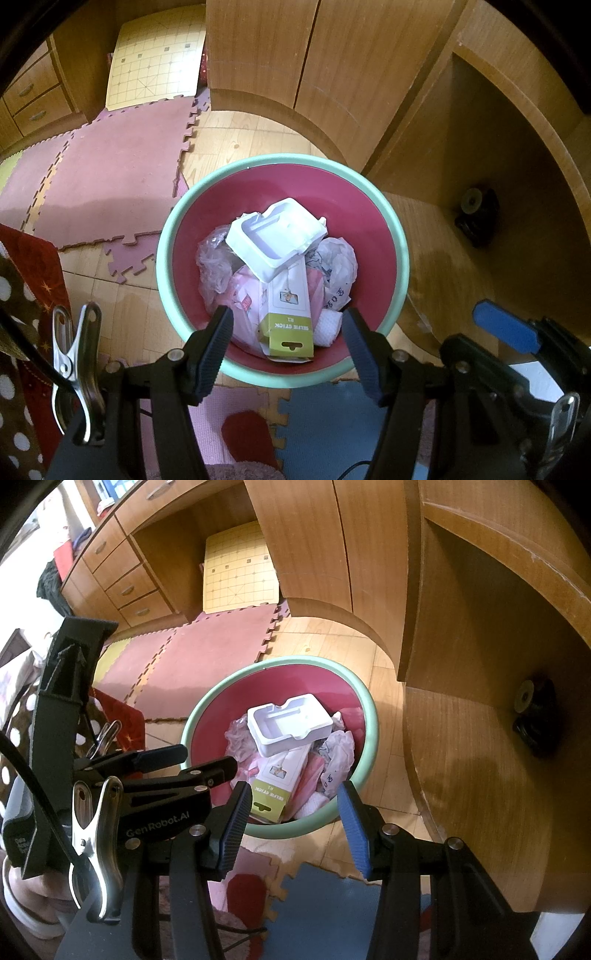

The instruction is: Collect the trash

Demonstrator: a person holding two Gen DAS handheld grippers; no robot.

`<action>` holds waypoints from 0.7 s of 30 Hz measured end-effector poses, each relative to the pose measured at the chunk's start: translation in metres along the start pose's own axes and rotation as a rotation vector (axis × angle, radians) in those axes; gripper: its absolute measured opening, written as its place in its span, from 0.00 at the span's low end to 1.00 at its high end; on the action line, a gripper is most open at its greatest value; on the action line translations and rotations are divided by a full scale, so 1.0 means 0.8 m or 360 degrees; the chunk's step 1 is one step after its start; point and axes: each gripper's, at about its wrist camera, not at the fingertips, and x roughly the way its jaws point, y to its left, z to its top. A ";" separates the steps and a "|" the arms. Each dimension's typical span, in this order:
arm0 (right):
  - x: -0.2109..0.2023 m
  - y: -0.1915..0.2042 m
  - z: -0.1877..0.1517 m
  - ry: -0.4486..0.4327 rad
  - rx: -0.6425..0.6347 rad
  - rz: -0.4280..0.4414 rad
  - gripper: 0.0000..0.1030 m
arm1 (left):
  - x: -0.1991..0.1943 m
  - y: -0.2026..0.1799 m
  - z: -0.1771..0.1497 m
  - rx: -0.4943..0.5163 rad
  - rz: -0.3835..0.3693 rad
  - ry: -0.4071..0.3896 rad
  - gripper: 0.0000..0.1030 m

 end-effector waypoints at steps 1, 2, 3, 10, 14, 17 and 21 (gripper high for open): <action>0.000 0.000 0.000 0.0000 0.0000 0.0000 0.48 | 0.000 0.000 0.000 -0.0001 -0.0001 0.0002 0.63; 0.000 0.000 0.000 0.0001 0.0000 0.0001 0.48 | 0.001 0.000 0.000 0.0000 -0.0003 0.0004 0.63; 0.000 0.000 0.000 0.0001 0.0000 0.0001 0.48 | 0.001 0.001 0.000 0.0001 -0.0004 0.0005 0.63; 0.000 0.000 0.000 0.0001 0.0000 0.0002 0.48 | 0.001 0.001 0.000 0.0001 -0.0004 0.0006 0.63; 0.000 -0.001 0.000 0.0001 0.0000 0.0002 0.48 | -0.001 0.003 0.000 0.0000 -0.0006 -0.0001 0.63; 0.000 -0.001 0.000 0.0000 0.0000 0.0002 0.48 | -0.001 0.002 0.000 0.0005 -0.0005 0.0000 0.63; 0.000 -0.001 0.001 0.0001 0.0000 0.0003 0.48 | -0.001 0.000 0.000 0.0010 -0.0006 0.0000 0.63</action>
